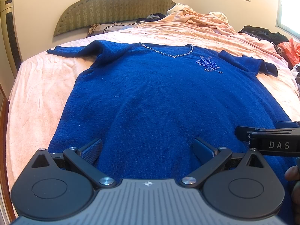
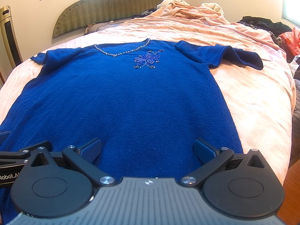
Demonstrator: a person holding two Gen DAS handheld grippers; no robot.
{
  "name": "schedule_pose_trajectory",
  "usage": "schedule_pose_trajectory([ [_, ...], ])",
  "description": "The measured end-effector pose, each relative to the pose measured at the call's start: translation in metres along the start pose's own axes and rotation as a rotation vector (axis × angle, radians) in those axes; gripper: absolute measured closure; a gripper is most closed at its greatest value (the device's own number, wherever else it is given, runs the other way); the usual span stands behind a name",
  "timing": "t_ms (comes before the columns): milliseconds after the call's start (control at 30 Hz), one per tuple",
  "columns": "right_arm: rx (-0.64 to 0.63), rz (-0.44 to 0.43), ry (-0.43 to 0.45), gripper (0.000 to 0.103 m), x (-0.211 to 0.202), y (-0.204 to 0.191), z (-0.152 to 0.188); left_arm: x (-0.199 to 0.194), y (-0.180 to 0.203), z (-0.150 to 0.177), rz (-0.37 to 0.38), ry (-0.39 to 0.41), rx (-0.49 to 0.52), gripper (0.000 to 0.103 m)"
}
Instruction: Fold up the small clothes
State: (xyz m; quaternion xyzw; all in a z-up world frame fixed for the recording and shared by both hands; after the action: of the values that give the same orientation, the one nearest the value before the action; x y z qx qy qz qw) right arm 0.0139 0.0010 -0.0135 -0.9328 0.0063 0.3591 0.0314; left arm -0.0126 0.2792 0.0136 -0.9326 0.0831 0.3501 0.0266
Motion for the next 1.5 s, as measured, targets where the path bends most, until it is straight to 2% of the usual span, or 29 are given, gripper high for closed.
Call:
schedule_pose_trajectory([
  [533, -0.005, 0.007, -0.002, 0.000, 0.000, -0.001, -0.001, -0.002, 0.000, 0.000, 0.000, 0.000, 0.000, 0.000],
  [733, -0.034, 0.035, 0.000, 0.000, -0.003, -0.005, 0.001, -0.001, 0.000, 0.000, 0.003, -0.004, 0.007, 0.000],
  [800, -0.067, 0.019, 0.017, 0.000, -0.007, -0.005, 0.004, -0.001, 0.000, 0.000, 0.006, -0.010, 0.017, 0.000],
  [867, -0.083, -0.036, 0.012, 0.000, -0.011, 0.001, 0.003, 0.000, 0.001, -0.001, 0.009, -0.020, 0.030, 0.000],
  [933, -0.088, -0.114, -0.002, 0.000, -0.016, 0.015, -0.003, 0.001, 0.001, -0.003, 0.015, -0.039, 0.041, 0.000],
  [1033, -0.033, -0.145, 0.141, 0.000, -0.035, 0.046, -0.018, 0.003, -0.002, -0.011, 0.028, -0.086, 0.037, 0.000],
  [1133, 0.025, -0.120, 0.258, 0.000, -0.044, 0.090, -0.047, 0.006, -0.003, -0.019, 0.026, -0.110, 0.013, 0.000],
  [1267, 0.176, -0.100, 0.302, 0.000, -0.026, 0.161, -0.095, 0.014, 0.001, -0.025, 0.039, -0.074, 0.013, 0.000],
  [1333, 0.159, -0.030, 0.351, 0.000, -0.010, 0.188, -0.120, 0.020, 0.004, -0.025, 0.035, -0.059, 0.020, 0.000],
  [1400, 0.045, 0.008, 0.324, 0.001, 0.017, 0.206, -0.146, 0.022, 0.007, -0.022, 0.026, -0.036, 0.040, 0.000],
  [1433, 0.018, 0.019, 0.295, 0.005, 0.033, 0.214, -0.155, 0.021, 0.009, -0.019, 0.020, -0.022, 0.051, 0.000],
  [1500, 0.020, 0.006, 0.221, 0.006, 0.064, 0.232, -0.174, 0.021, 0.009, -0.019, 0.019, -0.012, 0.045, 0.000],
])
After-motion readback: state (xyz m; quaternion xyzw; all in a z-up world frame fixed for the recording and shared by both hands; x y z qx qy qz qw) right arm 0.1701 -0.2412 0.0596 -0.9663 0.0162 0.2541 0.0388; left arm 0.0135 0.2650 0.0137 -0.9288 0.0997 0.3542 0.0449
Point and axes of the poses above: each gripper's, at about its wrist camera, not at the fingertips, and x roughly the way its jaws point, y to its right, z to its underside, the point moved 2 cm from there along x, roughly the way its jaws point, and after that the axes turned 1 degree about -x, right-handed, at the moved point
